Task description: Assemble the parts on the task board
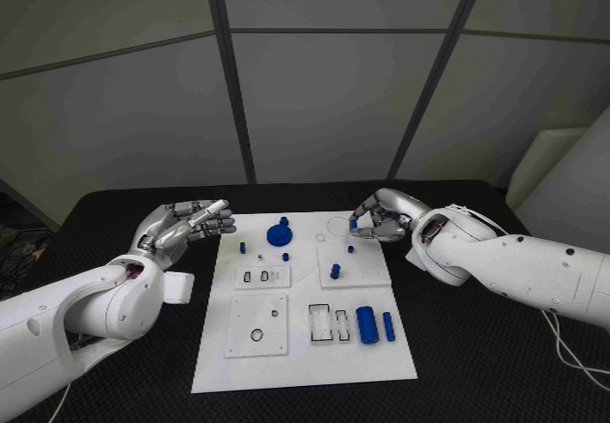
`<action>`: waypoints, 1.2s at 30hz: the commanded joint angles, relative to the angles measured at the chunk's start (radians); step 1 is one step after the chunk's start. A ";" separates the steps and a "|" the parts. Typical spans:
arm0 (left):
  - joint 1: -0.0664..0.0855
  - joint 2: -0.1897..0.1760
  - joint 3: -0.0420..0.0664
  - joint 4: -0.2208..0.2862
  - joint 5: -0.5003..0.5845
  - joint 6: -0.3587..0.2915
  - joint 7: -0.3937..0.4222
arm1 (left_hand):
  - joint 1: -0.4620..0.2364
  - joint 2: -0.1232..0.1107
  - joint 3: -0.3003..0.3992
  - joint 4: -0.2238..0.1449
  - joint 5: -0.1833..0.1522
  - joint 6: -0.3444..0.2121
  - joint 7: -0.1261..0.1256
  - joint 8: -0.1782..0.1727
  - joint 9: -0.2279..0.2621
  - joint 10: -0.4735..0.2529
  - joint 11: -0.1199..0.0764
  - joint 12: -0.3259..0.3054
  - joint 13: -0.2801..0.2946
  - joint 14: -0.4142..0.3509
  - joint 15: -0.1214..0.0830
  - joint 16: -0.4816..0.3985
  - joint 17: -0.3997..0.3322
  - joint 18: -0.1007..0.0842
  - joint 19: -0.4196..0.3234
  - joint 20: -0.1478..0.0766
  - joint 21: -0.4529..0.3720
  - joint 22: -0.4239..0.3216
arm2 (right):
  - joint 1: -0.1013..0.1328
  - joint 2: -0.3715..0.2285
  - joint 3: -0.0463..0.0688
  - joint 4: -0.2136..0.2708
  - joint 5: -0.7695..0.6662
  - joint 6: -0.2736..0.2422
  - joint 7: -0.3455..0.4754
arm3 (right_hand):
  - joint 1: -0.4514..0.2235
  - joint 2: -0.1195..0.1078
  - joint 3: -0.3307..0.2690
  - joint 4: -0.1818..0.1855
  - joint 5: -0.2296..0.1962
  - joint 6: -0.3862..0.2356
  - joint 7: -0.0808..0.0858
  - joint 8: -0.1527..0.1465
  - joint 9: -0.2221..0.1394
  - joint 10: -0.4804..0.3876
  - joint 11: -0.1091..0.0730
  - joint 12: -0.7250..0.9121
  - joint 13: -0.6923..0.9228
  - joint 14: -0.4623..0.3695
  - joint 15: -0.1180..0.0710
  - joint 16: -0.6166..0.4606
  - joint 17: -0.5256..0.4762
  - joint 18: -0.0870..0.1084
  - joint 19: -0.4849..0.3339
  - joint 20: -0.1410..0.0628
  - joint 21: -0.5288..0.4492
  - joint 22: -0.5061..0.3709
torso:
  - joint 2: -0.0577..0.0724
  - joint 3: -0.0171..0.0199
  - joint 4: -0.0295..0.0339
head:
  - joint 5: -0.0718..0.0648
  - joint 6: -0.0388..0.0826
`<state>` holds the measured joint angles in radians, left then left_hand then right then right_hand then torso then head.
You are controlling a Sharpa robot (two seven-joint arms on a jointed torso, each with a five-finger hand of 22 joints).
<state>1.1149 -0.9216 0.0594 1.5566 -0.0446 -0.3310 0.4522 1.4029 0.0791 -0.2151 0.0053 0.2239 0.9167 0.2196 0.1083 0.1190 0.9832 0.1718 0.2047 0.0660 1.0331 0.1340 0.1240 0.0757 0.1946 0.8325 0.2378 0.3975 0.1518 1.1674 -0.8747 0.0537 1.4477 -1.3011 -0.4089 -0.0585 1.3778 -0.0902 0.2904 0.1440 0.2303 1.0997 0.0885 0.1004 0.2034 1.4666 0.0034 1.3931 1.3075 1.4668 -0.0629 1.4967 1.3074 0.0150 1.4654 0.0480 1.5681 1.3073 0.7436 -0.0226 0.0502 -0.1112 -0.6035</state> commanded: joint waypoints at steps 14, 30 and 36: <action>0.002 0.015 0.001 -0.017 -0.003 0.015 0.004 | -0.004 0.010 0.000 -0.003 -0.005 0.008 -0.001 -0.004 -0.001 0.006 0.000 -0.002 -0.001 0.003 0.007 -0.007 -0.001 -0.014 -0.002 0.008 -0.007 -0.001 | 0.002 0.150 -0.001 0.129 -0.223 -0.043 -0.229 | -0.007 0.005 0.000 -0.008 -0.006 0.026 -0.015 -0.002 0.012 0.023 -0.009 0.002 0.127 0.072 -0.008 0.000 0.113 -0.015 0.105 -0.006 0.003 0.263 | -0.005 -0.0041 0.0044 | 0.041 -0.019; 0.002 0.026 0.001 -0.021 -0.003 0.015 -0.001 | -0.004 0.011 -0.001 -0.004 -0.005 0.008 -0.001 -0.004 -0.001 0.007 0.000 -0.003 0.000 0.004 0.006 -0.007 -0.001 -0.013 -0.002 0.008 -0.007 -0.002 | -0.031 0.271 -0.037 0.109 -0.314 0.004 -0.294 | -0.021 -0.003 -0.005 -0.008 0.012 0.028 -0.016 -0.008 0.014 0.021 -0.010 -0.001 0.125 0.070 -0.010 -0.003 0.107 -0.015 0.105 -0.008 0.003 0.263 | -0.003 -0.0022 0.0035 | 0.055 -0.027; 0.003 0.024 0.001 -0.018 -0.003 0.015 -0.001 | -0.004 0.011 -0.001 -0.004 -0.005 0.008 -0.001 -0.004 -0.001 0.007 0.000 -0.003 0.000 0.004 0.006 -0.007 -0.001 -0.013 -0.002 0.008 -0.007 -0.002 | -0.039 0.296 -0.042 0.098 -0.343 0.023 -0.308 | -0.023 -0.005 -0.006 -0.008 0.013 0.028 -0.016 -0.009 0.015 0.021 -0.010 -0.001 0.125 0.070 -0.010 -0.003 0.107 -0.015 0.105 -0.008 0.003 0.263 | -0.002 -0.0024 0.0034 | 0.062 -0.030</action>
<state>1.1161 -0.8976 0.0595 1.5355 -0.0443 -0.3276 0.4481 1.3989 0.0831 -0.2151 0.0053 0.2239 0.9167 0.2196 0.1084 0.1192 0.9832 0.1718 0.2047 0.0660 1.0331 0.1340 0.1200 0.0756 0.1946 0.8325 0.2378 0.3975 0.1511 1.1272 -0.5815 0.0119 1.5461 -1.6003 -0.4075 -0.3467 1.3609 -0.0961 0.2846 0.1391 0.2381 1.1022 0.0910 0.0943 0.2117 1.4666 0.0035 1.3930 1.3076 1.4631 -0.0663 1.4966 1.3073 0.0150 1.4654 0.0481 1.5681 1.3073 0.7405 -0.0251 0.0534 -0.0524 -0.6323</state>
